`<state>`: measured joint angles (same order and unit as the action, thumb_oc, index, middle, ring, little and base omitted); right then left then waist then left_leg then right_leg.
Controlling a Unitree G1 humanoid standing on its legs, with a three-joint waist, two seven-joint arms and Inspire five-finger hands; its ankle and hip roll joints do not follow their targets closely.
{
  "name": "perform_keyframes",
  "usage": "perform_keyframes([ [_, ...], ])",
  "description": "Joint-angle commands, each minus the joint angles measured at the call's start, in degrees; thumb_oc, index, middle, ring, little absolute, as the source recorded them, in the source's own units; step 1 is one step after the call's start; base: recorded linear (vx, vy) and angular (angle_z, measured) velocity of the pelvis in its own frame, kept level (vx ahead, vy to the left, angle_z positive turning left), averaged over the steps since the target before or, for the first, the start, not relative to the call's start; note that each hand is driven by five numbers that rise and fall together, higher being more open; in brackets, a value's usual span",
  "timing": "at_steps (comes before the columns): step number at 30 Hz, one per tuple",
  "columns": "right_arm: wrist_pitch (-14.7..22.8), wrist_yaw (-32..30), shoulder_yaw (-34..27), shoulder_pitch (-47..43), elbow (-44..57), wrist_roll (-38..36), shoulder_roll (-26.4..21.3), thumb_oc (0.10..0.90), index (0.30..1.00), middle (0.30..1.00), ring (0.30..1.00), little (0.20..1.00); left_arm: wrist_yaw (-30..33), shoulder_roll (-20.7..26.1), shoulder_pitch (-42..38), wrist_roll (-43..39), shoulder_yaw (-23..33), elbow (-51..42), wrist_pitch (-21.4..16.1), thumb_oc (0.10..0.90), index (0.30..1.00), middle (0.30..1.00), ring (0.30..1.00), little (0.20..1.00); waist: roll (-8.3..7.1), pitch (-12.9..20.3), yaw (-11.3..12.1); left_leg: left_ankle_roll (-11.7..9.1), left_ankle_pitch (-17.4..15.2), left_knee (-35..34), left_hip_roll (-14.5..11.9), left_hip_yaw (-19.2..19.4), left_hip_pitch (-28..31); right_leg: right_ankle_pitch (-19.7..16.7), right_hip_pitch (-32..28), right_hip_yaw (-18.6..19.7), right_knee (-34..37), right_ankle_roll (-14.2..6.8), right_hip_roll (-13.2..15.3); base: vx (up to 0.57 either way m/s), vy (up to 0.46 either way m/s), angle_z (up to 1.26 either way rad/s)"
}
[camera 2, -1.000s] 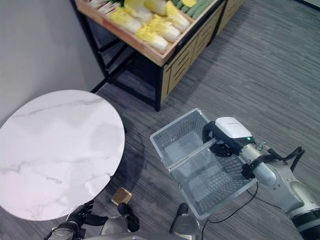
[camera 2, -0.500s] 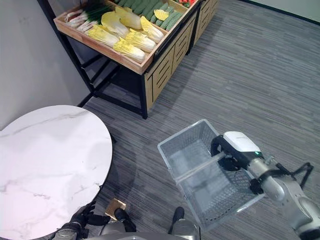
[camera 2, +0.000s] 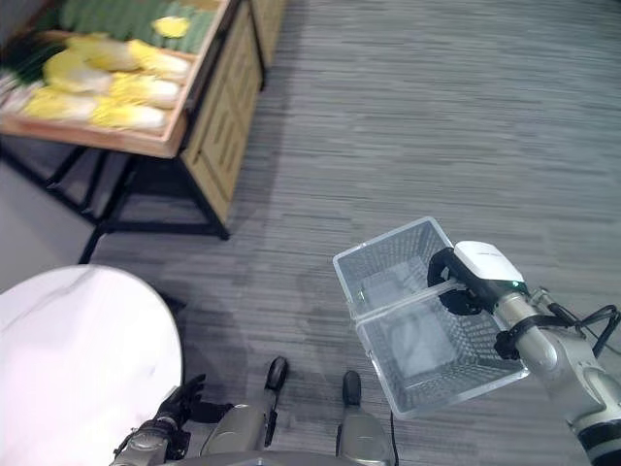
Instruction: Get the vegetables into the basket
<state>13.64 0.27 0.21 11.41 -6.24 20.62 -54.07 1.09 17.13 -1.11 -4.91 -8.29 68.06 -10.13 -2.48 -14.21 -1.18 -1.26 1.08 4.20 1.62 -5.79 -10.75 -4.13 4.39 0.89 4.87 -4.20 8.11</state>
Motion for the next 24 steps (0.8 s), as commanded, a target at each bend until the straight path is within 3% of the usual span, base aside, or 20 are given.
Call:
perform_keyframes([
  [1, 3.1, -3.6, -2.9, -9.2, 3.4, -6.4, -0.2, 0.4, 0.3, 0.3, 0.3, 0.3, -0.8, 1.7, 1.5, 1.6, -0.6, -0.7, -0.9, 0.9, 1.0, 1.0, 1.0, 1.0, -1.32, 1.9, 3.2, -2.0, 3.0, -3.4, -3.6, 4.2, 2.5, 1.4, -1.1, 0.3, -9.3, -6.5, 1.0, 0.04, 0.136, -0.99],
  [3, 3.2, -3.7, -2.8, -9.2, 3.3, -6.4, -0.2, 0.4, 0.3, 0.3, 0.3, 0.3, -0.8, 1.7, 1.5, 1.6, -0.5, -0.7, -0.9, 0.9, 1.0, 1.0, 1.0, 1.0, -1.38, 1.9, 3.4, -2.0, 3.0, -3.5, -3.6, 4.5, 2.6, 1.3, -1.0, 0.6, -9.3, -6.5, 1.0, 0.07, 0.08, -0.78],
  [4, 2.6, -4.1, -0.8, -10.6, 0.9, -5.1, 0.3, 0.4, 0.3, 0.3, 0.3, 0.3, -0.5, 2.1, 2.0, 0.9, -0.3, -1.4, -0.8, 0.9, 1.0, 1.0, 1.0, 1.0, -1.72, 2.0, 3.8, -1.3, 2.1, -3.3, -3.7, 6.9, 4.0, -0.6, -0.3, -0.6, -9.1, -6.8, 1.4, 0.12, 0.078, -0.3],
  [6, 2.3, -4.3, -0.5, -9.8, -0.7, -3.7, 0.6, 0.4, 0.3, 0.3, 0.3, 0.3, -0.6, 2.2, 2.4, 1.3, -0.1, -0.8, -0.7, 0.9, 1.0, 1.0, 1.0, 1.0, -2.08, 2.3, 4.0, -1.4, 2.2, -4.1, -4.2, 7.9, 5.4, -1.7, -0.9, -1.7, -8.2, -6.8, 1.3, 0.18, 0.03, -0.85],
  [13, 0.6, -5.4, -3.0, -5.6, -12.3, -7.6, 5.2, 0.4, 0.3, 0.3, 0.3, 0.3, -0.8, -0.8, 2.5, 2.9, -0.3, 2.9, 0.3, 0.9, 1.0, 1.0, 1.0, 1.0, -1.16, 5.2, 3.4, -3.5, 4.2, -8.7, -5.4, 6.5, 8.4, -1.0, -5.1, -4.9, -1.5, -6.1, 0.7, 0.1, -0.04, 0.17],
  [20, -0.9, -6.0, -2.2, -6.3, -24.2, -8.3, 5.8, 0.4, 0.3, 0.3, 0.3, 0.3, 0.1, -1.4, 2.5, 4.8, -0.7, 5.3, 1.1, 0.9, 1.0, 1.0, 1.0, 1.0, -1.08, 6.5, 3.5, -3.2, 3.7, -8.3, -4.8, 5.4, 9.0, -1.2, -6.6, -5.9, -1.4, -6.3, 1.0, 0.07, -0.01, 0.13],
  [22, -1.6, -6.2, -1.1, -7.5, -30.8, -9.3, 6.7, 0.4, 0.3, 0.3, 0.3, 0.3, 0.2, -1.6, 2.3, 4.8, -0.6, 6.4, 1.4, 0.9, 1.0, 1.0, 1.0, 1.0, -0.84, 7.2, 3.7, -3.2, 3.6, -8.5, -4.7, 5.3, 9.2, -1.7, -6.6, -5.8, -1.3, -6.4, 1.1, 0.07, 0.011, 0.01],
  [24, -2.3, -6.0, -1.3, -7.8, -31.2, -10.3, 8.5, 0.4, 0.3, 0.3, 0.3, 0.3, 0.3, -1.8, 2.2, 4.4, 0.0, 7.1, 1.7, 0.9, 1.0, 1.0, 1.0, 1.0, -0.73, 7.7, 3.6, -3.2, 3.7, -8.8, -4.6, 5.3, 9.5, -1.9, -6.8, -5.8, -1.2, -6.4, 1.2, 0.07, 0.001, 0.01],
])
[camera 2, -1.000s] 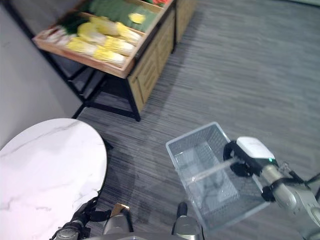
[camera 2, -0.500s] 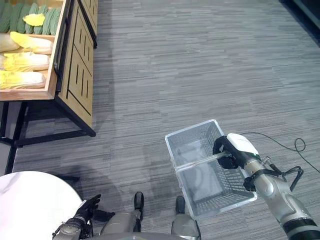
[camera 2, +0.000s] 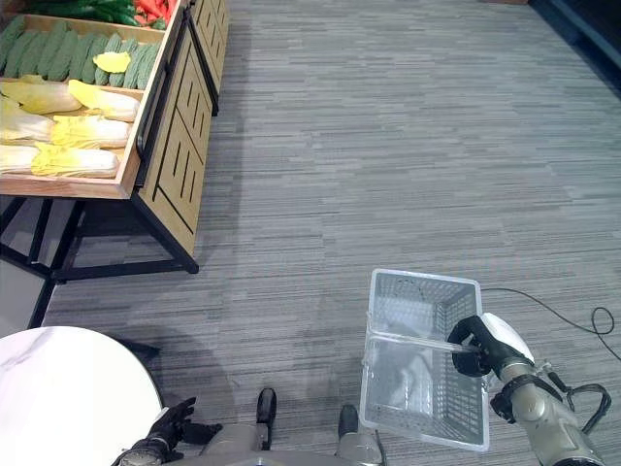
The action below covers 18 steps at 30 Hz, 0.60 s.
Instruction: Get the vegetables into the basket
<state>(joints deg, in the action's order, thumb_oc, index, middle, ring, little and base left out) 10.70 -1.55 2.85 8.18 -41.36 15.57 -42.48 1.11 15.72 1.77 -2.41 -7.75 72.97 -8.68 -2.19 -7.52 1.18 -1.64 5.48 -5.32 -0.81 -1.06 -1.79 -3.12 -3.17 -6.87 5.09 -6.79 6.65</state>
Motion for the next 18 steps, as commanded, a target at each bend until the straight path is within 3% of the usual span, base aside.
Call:
perform_keyframes([
  [1, 0.0, -4.4, -3.7, -4.4, 2.0, -5.2, -1.5, 0.4, 0.3, 0.3, 0.3, 0.3, 0.6, -0.4, -1.1, 1.7, 0.0, 2.7, 0.5, 0.9, 1.0, 1.0, 1.0, 1.0, -0.97, 1.3, 1.3, -2.9, -0.6, 0.7, -2.3, 0.5, 0.6, -3.1, 0.8, 1.8, -1.6, -3.9, 2.6, 0.07, -0.012, -0.01],
  [3, -0.5, -5.5, -0.9, -7.6, -7.1, -4.6, -0.3, 0.4, 0.3, 0.3, 0.3, 0.3, 0.3, -0.6, -1.2, 1.8, -0.7, 2.5, 0.3, 0.9, 1.0, 1.0, 1.0, 1.0, -1.03, 1.3, 1.8, -2.8, -1.2, 1.2, -2.4, 1.0, 0.8, -3.1, 0.7, 1.3, -1.5, -4.0, 2.8, 0.05, -0.005, -0.02],
  [8, -1.0, -6.2, -1.0, -9.5, -7.4, -5.3, 0.4, 0.4, 0.3, 0.3, 0.3, 0.3, 0.5, -0.6, -1.2, 0.3, -1.1, 0.8, 0.1, 0.9, 1.0, 1.0, 1.0, 1.0, -1.87, -0.1, 2.4, -1.6, -4.6, 7.2, -1.2, 2.5, -1.0, -4.1, 1.4, 2.2, -3.5, -4.9, 4.4, 0.01, 0.044, -0.08],
  [11, -1.7, -6.3, -3.4, -7.0, -0.7, -4.6, 1.1, 0.4, 0.3, 0.3, 0.3, 0.3, 0.8, -0.5, -0.7, -1.0, -0.4, -0.8, 0.1, 0.9, 1.0, 1.0, 1.0, 1.0, -1.96, -0.8, 2.3, -0.4, -5.7, 7.6, 0.0, 3.0, -1.3, -5.5, 2.9, 3.6, -6.9, -6.1, 5.7, 0.04, 0.16, -0.26],
  [13, -1.7, -6.5, -5.1, -5.1, 0.6, -4.4, 1.3, 0.4, 0.3, 0.3, 0.3, 0.3, 0.5, 0.0, -0.7, -2.7, -0.4, -2.6, 0.1, 0.9, 1.0, 1.0, 1.0, 1.0, -1.76, -2.8, 1.6, 1.5, -6.9, 8.6, 1.7, 1.4, -2.4, -7.5, 7.1, 4.5, -16.1, -7.0, 6.7, 0.01, 0.23, -0.03],
  [14, -1.7, -6.5, -5.2, -5.0, 0.6, -4.4, 1.3, 0.4, 0.3, 0.3, 0.3, 0.3, 0.5, 0.1, -0.7, -2.7, -0.4, -2.7, 0.1, 0.9, 1.0, 1.0, 1.0, 1.0, -1.8, -2.7, 1.6, 1.5, -7.0, 8.7, 1.8, 1.5, -2.6, -7.3, 7.4, 4.6, -16.3, -7.0, 6.7, -0.02, 0.206, 0.05],
  [16, -1.8, -7.0, -4.8, -6.2, -1.1, -4.8, 1.4, 0.4, 0.3, 0.3, 0.3, 0.3, 0.6, 0.2, -1.4, -2.9, -0.9, -2.3, 0.3, 0.9, 1.0, 1.0, 1.0, 1.0, -1.15, -4.7, 1.1, 2.6, -8.1, 10.6, 2.2, 1.6, -3.0, -10.7, 11.4, 5.1, -24.6, -7.0, 7.1, 0.01, 0.187, 0.11],
  [18, -1.9, -7.1, -4.6, -6.4, -1.8, -4.8, 1.5, 0.4, 0.3, 0.3, 0.3, 0.3, 0.4, 0.4, -1.6, -3.0, -1.3, -2.8, 0.5, 0.9, 1.0, 1.0, 1.0, 1.0, -0.6, -5.7, 0.9, 2.9, -8.9, 11.4, 2.3, 1.3, -2.6, -10.8, 12.7, 5.4, -27.6, -6.5, 6.8, 0.12, 0.154, 0.24],
])
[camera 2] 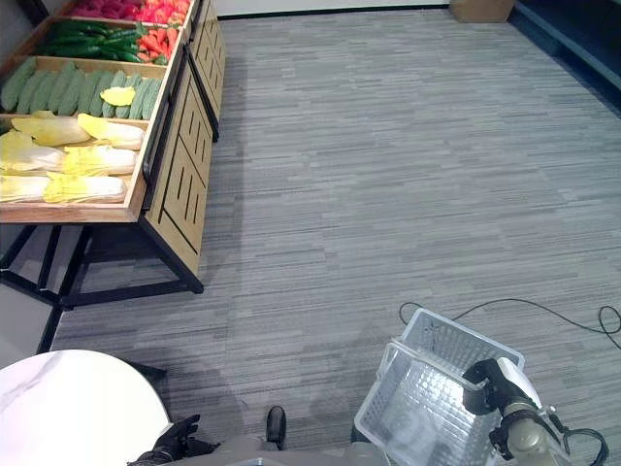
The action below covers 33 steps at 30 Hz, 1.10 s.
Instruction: Get the vegetables into the basket
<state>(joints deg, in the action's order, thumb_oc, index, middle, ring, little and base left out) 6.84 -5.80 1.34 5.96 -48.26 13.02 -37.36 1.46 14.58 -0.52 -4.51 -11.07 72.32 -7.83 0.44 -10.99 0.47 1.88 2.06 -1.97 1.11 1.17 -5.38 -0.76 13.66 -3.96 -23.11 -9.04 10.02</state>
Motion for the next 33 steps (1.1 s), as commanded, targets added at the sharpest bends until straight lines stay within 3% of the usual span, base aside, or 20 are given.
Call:
perform_keyframes([
  [1, 1.8, -3.1, -2.6, -5.1, 3.8, -2.4, -3.4, 0.4, 0.3, 0.3, 0.3, 0.3, 0.2, 1.6, 0.4, -1.4, 2.0, -2.2, -0.3, 0.9, 1.0, 1.0, 1.0, 1.0, -2.69, -3.6, 1.2, -0.2, -6.2, 8.6, 0.3, -0.5, 2.9, -11.8, -1.0, -0.3, -1.0, -3.1, 3.1, 0.24, 0.118, 0.17],
  [3, 2.0, -3.2, -1.8, -5.8, 2.9, -2.6, -3.0, 0.4, 0.3, 0.3, 0.3, 0.3, 0.3, 1.7, 0.1, -1.9, 2.7, -1.7, -0.4, 0.9, 1.0, 1.0, 1.0, 1.0, -3.06, -4.4, 0.6, -0.4, -7.5, 7.4, 0.4, -0.4, 5.7, -9.4, 1.7, -3.5, 2.8, -2.2, 2.2, 0.47, -0.019, -0.14],
  [4, 2.1, -4.0, -1.1, -6.3, 0.2, -4.1, -2.2, 0.4, 0.3, 0.3, 0.3, 0.3, 1.1, 2.0, -0.9, -2.4, 3.3, -1.3, -0.2, 0.9, 1.0, 1.0, 1.0, 1.0, -3.93, -5.4, -0.8, -1.5, -8.9, 7.2, 1.3, -2.8, 9.2, -9.9, 6.1, -4.0, 13.5, -2.4, 0.3, 0.51, -0.153, -0.17],
  [6, 2.1, -4.1, -0.9, -6.2, -0.3, -4.5, -2.1, 0.4, 0.3, 0.3, 0.3, 0.3, 1.2, 1.9, -1.1, -2.2, 3.4, -1.2, -0.2, 0.9, 1.0, 1.0, 1.0, 1.0, -3.47, -5.7, -1.2, -2.1, -9.5, 7.0, 0.6, -3.8, 10.7, -10.5, 5.2, -3.9, 16.0, -2.5, -0.5, 0.46, -0.154, 0.21],
  [7, 1.8, -4.0, -1.1, -5.6, -2.0, -5.3, -1.9, 0.4, 0.3, 0.3, 0.3, 0.3, 1.5, 1.7, -1.7, -2.2, 3.3, -0.7, -0.3, 0.9, 1.0, 1.0, 1.0, 1.0, -3.27, -5.3, -2.3, -3.1, -9.7, 7.1, -0.3, -6.0, 12.7, -11.8, 7.0, -0.1, 16.6, -2.6, -1.9, 0.4, -0.139, 0.63],
  [10, 1.9, -4.0, -1.2, -4.3, -2.9, -5.7, -1.1, 0.4, 0.3, 0.3, 0.3, 0.3, 1.6, 1.5, -1.7, -2.6, 3.6, -0.4, -0.3, 0.9, 1.0, 1.0, 1.0, 1.0, -3.33, -4.4, -2.4, -3.9, -9.1, 7.9, -0.9, -7.4, 13.3, -11.3, 5.7, 0.4, 16.2, -1.5, -2.8, 0.31, -0.181, 0.97],
  [12, 1.9, -3.8, -1.5, -3.6, -4.1, -6.6, -1.0, 0.4, 0.3, 0.3, 0.3, 0.3, 2.2, 1.2, -1.5, -3.5, 4.4, -0.3, -0.3, 0.9, 1.0, 1.0, 1.0, 1.0, -2.76, -3.5, -2.4, -5.3, -6.9, 9.7, -2.3, -8.6, 13.7, -9.4, 4.8, -1.8, 14.7, 0.1, -4.2, 0.41, -0.28, 0.98],
  [16, 2.2, -3.6, -1.8, -2.9, -8.3, -7.9, -1.9, 0.4, 0.3, 0.3, 0.3, 0.3, 2.8, 1.0, -1.7, -5.0, 5.2, 0.3, -0.2, 0.9, 1.0, 1.0, 1.0, 1.0, -1.46, -3.1, -1.9, -9.0, 6.3, 20.5, -4.5, -10.5, 9.8, -3.8, 1.2, -4.3, 12.5, 4.1, -6.5, 0.37, -0.266, 0.52],
  [17, 2.3, -3.8, -2.0, -2.8, -8.3, -8.3, -2.3, 0.4, 0.3, 0.3, 0.3, 0.3, 2.7, 0.9, -2.0, -5.0, 4.9, 0.1, -0.1, 0.9, 1.0, 1.0, 1.0, 1.0, -2.14, -3.4, -1.8, -9.6, 9.0, 24.5, -3.9, -9.9, 7.3, -3.4, 0.1, -4.5, 12.8, 4.8, -6.0, 0.34, -0.375, 0.38],
  [18, 2.2, -4.3, -3.0, -2.3, -9.4, -9.3, -3.0, 0.4, 0.3, 0.3, 0.3, 0.3, 2.8, 0.7, -2.7, -5.2, 3.9, -1.1, 0.2, 0.9, 1.0, 1.0, 1.0, 1.0, -2.79, -4.6, -1.5, -9.4, 9.8, 31.0, -5.1, -4.6, 1.9, -1.7, -2.5, -5.7, 12.7, 6.2, -5.7, 0.33, -0.387, 0.34],
  [19, 2.1, -4.6, -3.0, -2.1, -9.3, -9.7, -2.7, 0.4, 0.3, 0.3, 0.3, 0.3, 2.8, 0.7, -3.0, -5.5, 3.4, -1.6, 0.2, 0.9, 1.0, 1.0, 1.0, 1.0, -3.17, -5.3, -1.2, -8.5, 8.5, 31.1, -5.7, -2.0, -1.2, -1.1, -4.0, -6.1, 12.9, 6.3, -5.3, 0.33, -0.38, 0.51],
  [20, 2.2, -4.9, -3.1, -1.6, -9.2, -10.0, -2.2, 0.4, 0.3, 0.3, 0.3, 0.3, 3.1, 0.6, -3.6, -5.8, 2.9, -2.1, 0.0, 0.9, 1.0, 1.0, 1.0, 1.0, -3.53, -6.0, -0.8, -7.9, 6.6, 30.5, -5.7, 0.4, -5.6, -0.2, -5.9, -6.8, 13.3, 6.2, -4.9, 0.17, -0.167, 0.61],
  [21, 2.2, -4.9, -3.1, -1.6, -9.2, -10.0, -2.2, 0.4, 0.3, 0.3, 0.3, 0.3, 3.1, 0.6, -3.6, -5.8, 2.9, -2.1, 0.0, 0.9, 1.0, 1.0, 1.0, 1.0, -3.59, -5.9, -0.9, -7.8, 6.7, 30.5, -5.6, 0.3, -5.8, -0.3, -5.8, -6.9, 13.4, 6.2, -4.8, 0.29, -0.148, 0.85],
  [22, 2.2, -5.1, -3.5, -1.0, -9.5, -10.0, -2.3, 0.4, 0.3, 0.3, 0.3, 0.3, 3.3, 0.5, -3.7, -5.8, 2.2, -2.6, -0.3, 0.9, 1.0, 1.0, 1.0, 1.0, -3.65, -6.4, -0.1, -7.3, 4.8, 27.1, -5.5, 3.0, -11.4, 1.0, -8.4, -7.4, 14.3, 5.8, -4.7, 0.31, -0.068, 0.67],
  [23, 2.4, -5.3, -3.5, -0.8, -9.5, -9.9, -2.5, 0.4, 0.3, 0.3, 0.3, 0.3, 3.7, 0.5, -3.4, -5.6, 2.0, -2.7, -0.6, 0.9, 1.0, 1.0, 1.0, 1.0, -3.36, -6.3, 0.5, -7.2, 5.0, 23.2, -5.6, 3.5, -13.8, 1.7, -9.5, -7.4, 14.8, 5.4, -5.1, 0.46, -0.045, 0.65],
  [25, 2.7, -5.8, -3.0, -0.2, -8.9, -9.4, -2.2, 0.4, 0.3, 0.3, 0.3, 0.3, 4.6, 0.6, -2.9, -5.4, 1.8, -3.3, -0.9, 0.9, 1.0, 1.0, 1.0, 1.0, -2.57, -5.7, 2.0, -7.4, 7.1, 13.8, -6.6, 2.3, -15.2, 3.1, -11.8, -6.4, 15.7, 4.8, -6.1, 0.35, 0.051, -0.05],
  [26, 2.7, -5.8, -3.0, -0.2, -8.9, -9.4, -2.2, 0.4, 0.3, 0.3, 0.3, 0.3, 4.6, 0.6, -2.9, -5.4, 1.7, -3.3, -0.9, 0.9, 1.0, 1.0, 1.0, 1.0, -2.8, -6.0, 2.1, -7.4, 7.4, 13.1, -6.4, 2.6, -14.4, 3.2, -12.2, -6.3, 15.7, 4.7, -5.9, 0.49, 0.085, -0.65],
  [27, 3.1, -6.0, -2.5, 0.2, -9.0, -9.3, -1.6, 0.4, 0.3, 0.3, 0.3, 0.3, 5.1, 0.7, -2.8, -5.1, 2.1, -2.4, -1.0, 0.9, 1.0, 1.0, 1.0, 1.0, -2.09, -4.8, 3.4, -8.5, 11.7, 4.8, -8.1, 1.3, -15.4, 4.4, -15.6, -5.2, 17.1, 4.3, -6.9, 0.73, 0.145, -0.59],
  [28, 3.3, -6.1, -2.2, -0.2, -10.5, -9.7, -1.2, 0.4, 0.3, 0.3, 0.3, 0.3, 5.3, 0.9, -2.3, -5.1, 2.7, -1.6, -1.1, 0.9, 1.0, 1.0, 1.0, 1.0, -2.68, -3.9, 4.8, -9.4, 13.3, -0.6, -8.3, -0.1, -15.5, 5.3, -19.3, -3.5, 18.4, 3.6, -6.3, 0.73, 0.147, -0.48],
  [33, 3.1, -5.5, -1.3, -0.3, -10.4, -9.6, 0.6, 0.4, 0.3, 0.3, 0.3, 0.3, 5.5, 1.6, -1.7, -4.0, 3.1, -0.5, -0.7, 0.9, 1.0, 1.0, 1.0, 1.0, -4.18, -1.6, 5.9, -8.1, 12.9, 3.6, -7.3, 1.3, -15.1, 5.3, -22.9, -1.9, 18.2, 1.6, -3.6, 0.48, 0.182, -0.65],
])
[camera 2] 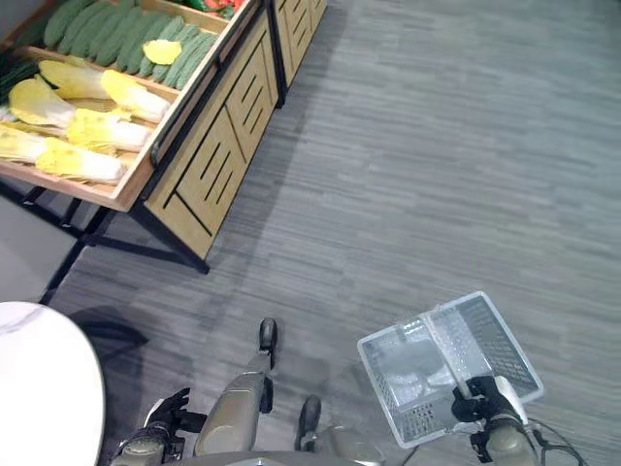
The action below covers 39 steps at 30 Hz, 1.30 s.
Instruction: Get the vegetables into the basket
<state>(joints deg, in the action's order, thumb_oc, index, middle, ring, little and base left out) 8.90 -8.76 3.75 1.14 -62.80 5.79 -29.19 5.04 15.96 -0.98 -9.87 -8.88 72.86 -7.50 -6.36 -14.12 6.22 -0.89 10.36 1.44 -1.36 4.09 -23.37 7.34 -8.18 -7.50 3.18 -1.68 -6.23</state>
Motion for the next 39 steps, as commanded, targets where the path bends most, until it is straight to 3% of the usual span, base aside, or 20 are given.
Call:
perform_keyframes([
  [1, 1.0, -2.6, -3.7, 4.7, 4.4, -2.2, -6.9, 0.4, 0.3, 0.3, 0.3, 0.3, 2.1, 0.4, -1.2, 1.6, 0.8, -1.0, -1.2, 0.9, 1.0, 1.0, 1.0, 1.0, 1.87, 1.9, 0.2, -4.5, 3.5, 2.2, -3.6, -1.1, 2.0, -4.8, -0.9, 1.9, -9.1, -6.6, 14.1, 0.25, 0.186, -0.13],
  [3, 0.6, -2.3, -3.4, 5.0, 6.8, -1.5, -5.8, 0.4, 0.3, 0.3, 0.3, 0.3, 1.7, 0.8, -1.0, 1.7, 0.4, -2.3, -1.3, 0.9, 1.0, 1.0, 1.0, 1.0, 0.26, 2.4, 0.0, -2.4, -0.6, 6.8, -1.4, 0.4, 1.4, -10.4, -0.3, 2.9, -11.6, -7.9, 17.4, 0.37, 0.294, 0.06],
  [5, 0.8, -2.2, -3.4, 4.8, 8.0, -1.3, -5.7, 0.4, 0.3, 0.3, 0.3, 0.3, 1.6, 1.4, -0.9, 1.9, 0.5, -2.5, -1.4, 0.9, 1.0, 1.0, 1.0, 1.0, -0.78, 2.7, -0.1, -1.1, -3.3, 8.5, -0.4, 1.9, 1.9, -15.6, 1.3, 4.1, -14.4, -8.8, 18.8, 0.33, 0.271, -0.27],
  [6, 0.8, -2.4, -3.2, 4.5, 8.0, -1.2, -5.7, 0.4, 0.3, 0.3, 0.3, 0.3, 1.5, 1.4, -1.0, 2.0, 0.4, -3.0, -1.4, 0.9, 1.0, 1.0, 1.0, 1.0, -0.93, 2.8, 0.1, -0.3, -4.6, 8.9, 0.0, 2.4, 2.3, -18.6, 2.5, 4.3, -16.8, -9.1, 19.5, 0.2, 0.171, -0.55],
  [7, 0.8, -2.4, -3.2, 4.5, 8.0, -1.2, -5.6, 0.4, 0.3, 0.3, 0.3, 0.3, 1.5, 1.4, -1.0, 2.0, 0.4, -3.0, -1.4, 0.9, 1.0, 1.0, 1.0, 1.0, -0.93, 2.8, 0.1, -0.3, -4.6, 8.9, 0.0, 2.4, 2.3, -18.6, 2.5, 4.3, -16.8, -9.1, 19.5, 0.28, 0.268, -0.57],
  [9, 1.0, -2.9, -1.2, 1.9, 8.5, -0.8, -5.6, 0.4, 0.3, 0.3, 0.3, 0.3, 1.7, 2.7, -1.8, 1.6, 0.1, -4.0, -1.4, 0.9, 1.0, 1.0, 1.0, 1.0, -0.44, 2.0, 0.2, 1.6, -7.1, 8.3, 1.0, 3.6, 4.9, -24.5, 6.4, 2.1, -25.5, -9.1, 21.2, 0.32, 0.389, 0.08],
  [10, 0.7, -3.0, -0.7, 1.5, 8.5, -0.4, -5.5, 0.4, 0.3, 0.3, 0.3, 0.3, 1.7, 2.8, -2.0, 1.2, 0.0, -4.6, -1.4, 0.9, 1.0, 1.0, 1.0, 1.0, 0.1, 1.4, 0.2, 2.3, -7.8, 8.0, 1.5, 3.8, 6.2, -25.0, 7.2, 0.7, -28.5, -8.7, 22.0, 0.24, 0.328, 0.5],
  [13, 0.4, -3.0, 0.4, 1.8, 14.4, 1.5, -4.7, 0.4, 0.3, 0.3, 0.3, 0.3, 2.1, 3.6, -3.3, 0.0, 0.6, -4.9, -1.3, 0.9, 1.0, 1.0, 1.0, 1.0, 0.75, -1.2, -2.1, 3.1, -10.0, 6.4, 2.5, 3.2, 11.2, -22.4, 14.5, -0.3, -31.5, -7.6, 20.2, 0.27, 0.216, 0.26],
  [15, 0.5, -3.0, -0.9, 3.1, 19.5, 1.8, -4.3, 0.4, 0.3, 0.3, 0.3, 0.3, 2.4, 3.7, -3.8, 0.5, 1.4, -3.5, -1.1, 0.9, 1.0, 1.0, 1.0, 1.0, 1.15, -2.7, -3.7, 2.6, -10.8, 5.0, 2.0, 2.1, 14.3, -16.7, 21.5, -2.3, -27.5, -6.6, 17.6, 0.3, -0.009, 0.36],
  [16, 0.5, -3.2, -1.3, 3.3, 20.4, 1.8, -4.4, 0.4, 0.3, 0.3, 0.3, 0.3, 2.4, 3.6, -4.1, 0.8, 1.4, -2.9, -1.1, 0.9, 1.0, 1.0, 1.0, 1.0, 1.03, -3.5, -4.2, 2.4, -11.6, 5.3, 2.1, 1.6, 15.2, -15.9, 22.5, -2.3, -26.2, -6.7, 17.1, 0.43, -0.156, 0.18],
  [18, 1.0, -3.9, -1.1, 2.7, 19.0, 1.2, -4.4, 0.4, 0.3, 0.3, 0.3, 0.3, 2.6, 3.3, -4.5, 1.8, 1.4, -2.1, -1.1, 0.9, 1.0, 1.0, 1.0, 1.0, 0.71, -4.9, -5.7, 1.4, -14.0, 6.1, 3.3, -0.9, 18.3, -16.4, 26.5, 0.7, -15.7, -7.7, 15.0, 0.46, -0.199, 0.59],
  [20, 1.1, -3.8, -0.9, 2.9, 16.9, 1.0, -4.4, 0.4, 0.3, 0.3, 0.3, 0.3, 2.3, 3.1, -4.8, 2.9, 1.7, -0.6, -1.4, 0.9, 1.0, 1.0, 1.0, 1.0, 0.64, -4.8, -7.6, 0.3, -15.4, 5.9, 3.8, -4.6, 21.8, -20.0, 28.9, 5.3, -7.5, -9.3, 14.3, 0.5, -0.205, 0.86],
  [22, 0.9, -3.4, -0.8, 2.7, 15.7, 0.9, -4.7, 0.4, 0.3, 0.3, 0.3, 0.3, 2.0, 2.9, -4.6, 3.1, 1.6, -0.3, -1.4, 0.9, 1.0, 1.0, 1.0, 1.0, 0.97, -4.6, -8.2, 0.0, -16.0, 6.3, 3.7, -6.3, 22.5, -20.0, 29.0, 7.1, -7.2, -9.4, 13.6, 0.36, -0.189, 1.29],
  [25, 1.2, -3.3, 0.4, 0.9, 11.2, -0.1, -5.3, 0.4, 0.3, 0.3, 0.3, 0.3, 2.7, 1.8, -3.5, 2.5, 1.5, -0.5, -1.5, 0.9, 1.0, 1.0, 1.0, 1.0, 0.63, -4.1, -7.3, -1.2, -16.4, 8.6, 3.5, -9.2, 23.2, -20.0, 26.7, 5.4, -8.7, -7.9, 13.7, 0.3, -0.255, 1.45],
  [32, 1.8, -3.0, 2.1, -0.9, 6.0, -1.4, -7.4, 0.4, 0.3, 0.3, 0.3, 0.3, 2.5, 0.3, -3.3, 1.0, 0.1, -1.1, -1.2, 0.9, 1.0, 1.0, 1.0, 1.0, 1.74, -2.7, -6.0, -3.6, -11.5, 15.9, 0.7, -14.2, 22.3, -13.0, 24.0, 1.9, -14.6, -4.2, 11.0, 0.26, -0.229, 0.32],
  [33, 1.7, -3.2, 1.9, -0.7, 4.9, -1.8, -7.6, 0.4, 0.3, 0.3, 0.3, 0.3, 2.7, -0.1, -3.9, 0.2, -0.5, -2.1, -1.2, 0.9, 1.0, 1.0, 1.0, 1.0, 1.73, -2.5, -6.0, -4.0, -9.1, 20.8, 0.7, -13.2, 20.2, -11.6, 21.9, 0.3, -14.5, -3.1, 11.4, 0.24, -0.314, 0.58],
  [34, 1.5, -3.6, 0.7, 0.2, 3.5, -2.5, -7.7, 0.4, 0.3, 0.3, 0.3, 0.3, 2.7, -0.4, -4.1, -0.3, -1.6, -3.6, -1.2, 0.9, 1.0, 1.0, 1.0, 1.0, 1.8, -2.8, -6.4, -4.7, -6.9, 25.1, -1.5, -5.8, 16.2, -10.4, 19.4, -2.4, -14.1, -2.4, 12.4, 0.18, -0.256, 1.09],
  [35, 1.5, -3.6, 0.7, 0.2, 3.4, -2.5, -7.7, 0.4, 0.3, 0.3, 0.3, 0.3, 2.7, -0.4, -4.1, -0.3, -1.6, -3.6, -1.2, 0.9, 1.0, 1.0, 1.0, 1.0, 1.67, -2.6, -6.5, -4.7, -6.6, 24.9, -1.3, -5.9, 16.1, -10.5, 19.5, -2.5, -14.0, -2.4, 12.5, 0.09, -0.194, 1.3],
  [37, 1.3, -4.3, -0.5, 0.9, 1.7, -3.5, -7.4, 0.4, 0.3, 0.3, 0.3, 0.3, 2.7, -0.3, -5.3, 0.1, -2.4, -3.7, -1.1, 0.9, 1.0, 1.0, 1.0, 1.0, 1.76, -3.0, -7.0, -4.3, -6.6, 22.2, -5.1, 3.0, 13.1, -9.7, 16.6, -5.5, -12.5, -2.4, 13.4, 0.09, -0.122, 1.32],
  [39, 0.9, -5.0, -1.5, 2.4, -0.3, -4.2, -6.1, 0.4, 0.3, 0.3, 0.3, 0.3, 3.5, 0.1, -6.3, 1.1, -2.6, -3.1, -0.8, 0.9, 1.0, 1.0, 1.0, 1.0, 2.62, -2.4, -7.8, -4.3, -7.0, 15.5, -8.7, 15.5, 10.5, -8.4, 13.2, -9.8, -10.5, -3.3, 14.2, 0.22, -0.038, 1.01],
])
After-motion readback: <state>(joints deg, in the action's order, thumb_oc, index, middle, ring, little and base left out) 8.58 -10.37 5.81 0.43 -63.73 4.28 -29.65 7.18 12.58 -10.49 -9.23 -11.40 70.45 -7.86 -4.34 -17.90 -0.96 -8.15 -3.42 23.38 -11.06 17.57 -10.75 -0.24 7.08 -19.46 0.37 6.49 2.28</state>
